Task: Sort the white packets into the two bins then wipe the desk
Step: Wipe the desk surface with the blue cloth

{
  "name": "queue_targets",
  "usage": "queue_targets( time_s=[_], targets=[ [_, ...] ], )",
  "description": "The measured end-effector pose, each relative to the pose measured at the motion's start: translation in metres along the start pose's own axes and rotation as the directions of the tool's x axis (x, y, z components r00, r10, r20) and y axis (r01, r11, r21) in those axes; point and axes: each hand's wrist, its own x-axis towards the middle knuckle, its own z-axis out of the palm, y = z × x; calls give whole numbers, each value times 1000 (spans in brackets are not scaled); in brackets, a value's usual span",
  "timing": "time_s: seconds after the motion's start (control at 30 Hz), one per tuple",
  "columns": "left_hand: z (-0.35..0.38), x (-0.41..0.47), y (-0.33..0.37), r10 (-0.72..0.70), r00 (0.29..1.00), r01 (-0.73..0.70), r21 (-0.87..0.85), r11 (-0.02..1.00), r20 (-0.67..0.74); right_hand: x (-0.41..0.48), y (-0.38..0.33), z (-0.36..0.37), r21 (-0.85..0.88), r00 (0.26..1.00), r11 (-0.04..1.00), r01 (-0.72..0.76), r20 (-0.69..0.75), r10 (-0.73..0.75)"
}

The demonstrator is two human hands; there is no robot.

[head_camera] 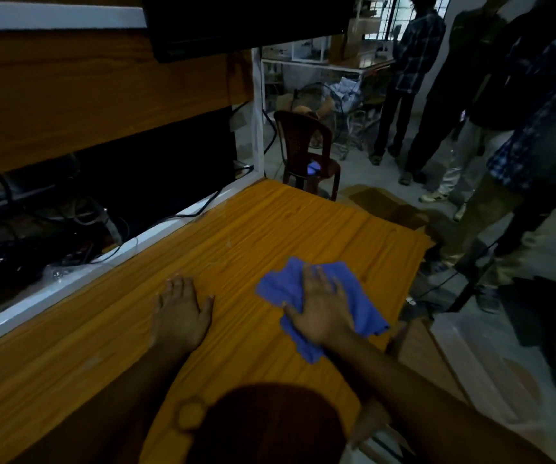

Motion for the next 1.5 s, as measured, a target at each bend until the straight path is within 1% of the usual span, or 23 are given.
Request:
queue_targets(
  time_s=[0.03,0.1,0.2,0.27,0.33,0.43,0.5,0.6,0.7,0.77,0.8,0.83,0.9,0.97,1.0,1.07,1.13,1.2,1.23,1.27,1.33,1.4,1.5],
  targets=[
    [0,-7,1,-24,1000,24,-8,1000,1,-23,-2,2,26,992,992,123,33,-124],
    [0,-24,3,-28,1000,28,3,1000,11,-47,19,-1,39,975,977,212,63,-214],
    [-1,-58,3,-19,999,18,30,999,33,-38,63,-18,-95,998,995,-13,58,18],
    [-4,-80,0,-65,997,64,19,998,36,-33,69,-29,-83,975,977,-195,93,202],
    [-8,-97,-5,-144,988,144,12,990,46,-48,42,-24,-68,975,979,-194,97,200],
    [-14,-116,-8,-216,976,216,2,976,34,-100,-19,6,-86,991,988,126,47,-123],
    [-20,-132,-18,-229,973,229,0,973,36,-130,-37,14,-54,927,926,373,52,-370],
    [-25,-151,-40,-106,990,102,41,994,96,-134,-11,2,10,853,865,502,159,-497],
    [-32,-171,-57,11,989,-17,41,999,145,-121,11,-12,-40,973,974,222,69,-219],
    [-34,-181,-63,24,987,-33,55,998,161,-122,-6,-10,-70,996,996,-53,63,58],
    [-34,-183,-64,29,985,-40,61,997,169,-125,-25,-6,-64,991,992,-108,72,112],
    [-35,-183,-65,43,983,-55,62,997,179,-131,-46,1,-62,992,995,-78,90,84],
    [-38,-177,-68,93,979,-104,53,993,184,-148,-85,14,-38,974,980,195,130,-188],
    [-40,-168,-80,134,975,-144,46,988,178,-156,-103,21,-1,884,899,438,183,-430],
    [-41,-162,-86,139,975,-149,46,988,173,-149,-104,21,3,862,879,477,194,-469],
    [-42,-151,-97,119,980,-126,40,991,157,-121,-97,19,-38,905,916,400,173,-388],
    [-44,-139,-103,89,985,-94,25,995,151,-83,-88,16,-76,985,989,130,121,-120],
    [-46,-126,-112,90,985,-95,30,995,150,-49,-94,14,-63,988,992,-114,96,119],
    [-48,-118,-118,106,983,-113,41,993,148,-37,-106,15,-54,984,987,-148,94,153],
    [-49,-110,-126,125,981,-134,52,990,148,-28,-123,19,-49,987,992,-112,109,117],
    [-55,-92,-144,142,978,-151,44,988,150,-20,-160,30,-30,980,991,127,158,-120],
    [-60,-74,-159,125,984,-128,10,992,125,-12,-183,39,-16,908,924,381,194,-371],
    [-65,-54,-173,46,998,-42,-67,997,51,35,-181,43,11,873,889,458,185,-452]
  ],
)
